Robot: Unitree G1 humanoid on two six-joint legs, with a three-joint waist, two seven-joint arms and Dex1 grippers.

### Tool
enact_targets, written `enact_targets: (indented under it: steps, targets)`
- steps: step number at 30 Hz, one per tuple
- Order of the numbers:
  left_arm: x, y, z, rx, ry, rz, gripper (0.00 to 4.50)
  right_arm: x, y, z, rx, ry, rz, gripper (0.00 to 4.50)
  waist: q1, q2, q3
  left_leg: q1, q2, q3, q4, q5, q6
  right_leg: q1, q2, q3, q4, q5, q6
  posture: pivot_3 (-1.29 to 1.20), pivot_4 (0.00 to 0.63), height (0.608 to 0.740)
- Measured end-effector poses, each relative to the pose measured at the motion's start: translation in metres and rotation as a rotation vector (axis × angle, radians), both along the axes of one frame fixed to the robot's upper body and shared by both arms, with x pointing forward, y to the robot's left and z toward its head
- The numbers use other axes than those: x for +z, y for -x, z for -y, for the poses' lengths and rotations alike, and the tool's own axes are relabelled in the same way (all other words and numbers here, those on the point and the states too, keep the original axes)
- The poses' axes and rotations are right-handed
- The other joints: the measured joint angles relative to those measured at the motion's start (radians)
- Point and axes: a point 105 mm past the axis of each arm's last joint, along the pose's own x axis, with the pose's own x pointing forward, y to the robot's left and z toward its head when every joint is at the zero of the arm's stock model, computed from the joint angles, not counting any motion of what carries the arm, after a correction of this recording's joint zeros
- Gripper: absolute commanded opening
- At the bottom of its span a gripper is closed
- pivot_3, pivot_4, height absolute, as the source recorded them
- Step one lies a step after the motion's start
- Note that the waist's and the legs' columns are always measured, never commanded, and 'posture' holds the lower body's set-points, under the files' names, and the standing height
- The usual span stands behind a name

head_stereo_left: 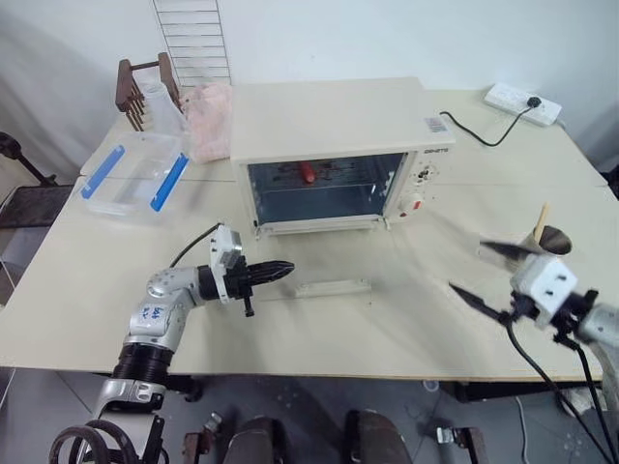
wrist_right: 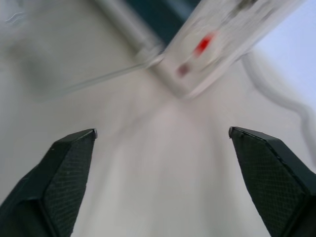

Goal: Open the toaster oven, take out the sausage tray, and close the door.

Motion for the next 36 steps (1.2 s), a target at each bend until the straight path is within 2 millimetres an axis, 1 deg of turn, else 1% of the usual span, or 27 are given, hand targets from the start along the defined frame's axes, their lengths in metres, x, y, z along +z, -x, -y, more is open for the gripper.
enact_targets:
  steps: [2,3,4,5,6,7,8,9,10,11,14,15,17,20,22,26,29,32,36]
  targets:
    - [0.000,-0.001,0.001,0.022,0.021,0.012,0.85,0.016,-0.011,-0.020,0.009,0.008,0.078,4.50,0.000,0.000,0.000,0.000,0.000,-0.001,0.000,0.000,0.000,0.000,0.000,-0.001,0.001,0.000,0.000,0.00,0.150,0.740]
    - [0.001,-0.002,0.001,0.031,0.029,0.016,1.17,0.018,-0.013,-0.031,0.039,0.006,0.094,4.50,0.000,0.000,0.000,-0.001,0.000,-0.001,0.000,0.000,0.000,0.000,0.000,-0.001,0.000,0.000,0.000,0.00,0.150,0.740]
    - [0.001,-0.002,0.000,0.045,0.038,0.021,1.55,0.017,-0.013,-0.043,0.074,0.001,0.091,4.50,0.002,0.000,0.000,-0.001,0.000,-0.001,0.000,0.000,0.000,0.000,0.000,-0.001,0.000,0.000,0.000,0.00,0.150,0.740]
    - [0.002,-0.002,-0.002,0.057,0.043,0.024,1.73,0.015,-0.014,-0.049,0.092,-0.002,0.082,4.50,0.003,0.000,0.000,-0.001,0.000,-0.001,0.000,0.000,0.000,0.000,0.000,-0.002,0.000,0.000,0.000,0.00,0.150,0.740]
    - [0.003,-0.002,-0.013,0.112,0.069,0.036,1.95,0.013,-0.020,-0.068,0.136,0.003,0.086,4.50,-0.002,0.000,0.000,-0.001,0.000,-0.001,0.001,-0.001,0.001,0.000,0.000,-0.001,0.000,0.000,0.000,0.00,0.150,0.740]
    - [0.004,-0.003,-0.016,0.131,0.078,0.037,2.33,0.014,-0.021,-0.077,0.155,0.004,0.097,4.50,-0.003,0.000,0.000,-0.002,0.000,0.000,0.002,-0.001,0.001,-0.001,-0.001,-0.001,0.000,0.000,0.000,0.00,0.150,0.740]
    - [0.007,-0.001,-0.024,0.175,0.103,0.053,2.59,0.016,-0.031,-0.097,0.181,0.010,0.129,4.50,-0.013,0.000,0.000,-0.002,0.001,0.001,0.003,-0.001,0.001,-0.001,0.000,-0.001,0.000,0.000,0.000,0.00,0.150,0.740]
    - [0.011,0.000,-0.028,0.198,0.124,0.068,2.83,0.018,-0.037,-0.111,0.189,0.018,0.159,4.50,-0.018,0.000,0.000,-0.002,0.002,0.001,0.004,-0.001,0.001,-0.001,0.000,-0.001,0.001,0.000,0.000,0.00,0.150,0.740]
    - [0.017,0.001,-0.030,0.212,0.144,0.086,3.24,0.020,-0.042,-0.123,0.202,0.034,0.192,4.50,-0.018,0.000,0.000,-0.002,0.001,0.000,0.004,-0.001,0.001,-0.002,0.000,-0.001,0.002,0.000,0.000,0.00,0.150,0.740]
    - [0.022,0.006,-0.036,0.236,0.163,0.108,3.46,0.022,-0.048,-0.136,0.210,0.060,0.228,4.50,-0.018,0.000,0.000,-0.002,0.002,0.000,0.004,-0.001,0.001,-0.002,0.000,-0.001,0.002,0.000,0.000,0.00,0.150,0.740]
    - [0.028,0.014,-0.048,0.303,0.191,0.127,4.39,0.017,-0.064,-0.154,0.195,0.141,0.276,4.50,-0.007,0.000,0.000,-0.003,0.001,-0.001,0.004,-0.001,0.001,-0.001,-0.001,-0.002,0.002,0.000,0.000,0.00,0.150,0.740]
    - [0.029,0.015,-0.054,0.345,0.204,0.129,4.45,0.012,-0.071,-0.162,0.193,0.188,0.289,4.50,-0.006,0.000,0.000,-0.003,0.001,-0.001,0.004,-0.001,0.001,-0.001,-0.001,-0.002,0.002,0.000,0.000,0.00,0.150,0.740]
    - [0.031,0.017,-0.061,0.391,0.211,0.134,4.45,0.005,-0.079,-0.171,0.189,0.249,0.299,4.50,-0.004,0.000,0.000,-0.004,0.001,-0.001,0.005,-0.001,0.001,-0.001,-0.001,-0.002,0.002,0.000,0.001,0.00,0.150,0.740]
    - [0.032,0.020,-0.065,0.437,0.211,0.141,4.45,0.000,-0.095,-0.184,0.147,0.298,0.330,4.50,-0.008,0.000,0.000,-0.004,0.001,-0.001,0.005,-0.001,0.001,-0.001,-0.001,-0.002,0.002,0.000,0.001,0.00,0.150,0.740]
    - [0.031,0.021,-0.066,0.460,0.214,0.139,4.45,0.005,-0.109,-0.192,0.096,0.325,0.382,4.50,-0.015,0.000,0.000,-0.004,0.001,-0.001,0.005,-0.001,0.001,-0.002,-0.001,-0.002,0.002,0.000,0.000,0.00,0.150,0.740]
    - [0.033,0.021,-0.065,0.476,0.217,0.145,4.45,0.015,-0.122,-0.197,0.025,0.364,0.465,4.50,-0.018,0.000,0.000,-0.004,0.001,-0.001,0.004,-0.001,0.000,-0.002,-0.001,-0.002,0.003,0.000,0.000,0.00,0.150,0.740]
    - [0.030,0.022,-0.064,0.484,0.225,0.136,4.45,0.015,-0.135,-0.201,-0.039,0.425,0.482,4.50,-0.026,0.000,0.000,-0.004,0.001,-0.001,0.003,-0.001,0.000,-0.002,0.000,-0.003,0.003,0.000,0.000,0.00,0.150,0.740]
    - [0.028,0.022,-0.062,0.480,0.226,0.127,4.50,0.012,-0.140,-0.204,-0.051,0.451,0.470,3.87,-0.033,0.000,0.000,-0.004,0.002,-0.001,0.003,-0.001,0.000,-0.002,0.000,-0.003,0.003,0.000,0.000,0.00,0.150,0.740]
    - [0.028,0.023,-0.061,0.479,0.226,0.134,4.50,0.007,-0.145,-0.202,-0.069,0.481,0.453,2.60,-0.034,0.000,0.000,-0.004,0.002,-0.001,0.002,-0.001,0.000,-0.002,0.000,-0.003,0.002,0.000,0.000,0.00,0.150,0.740]
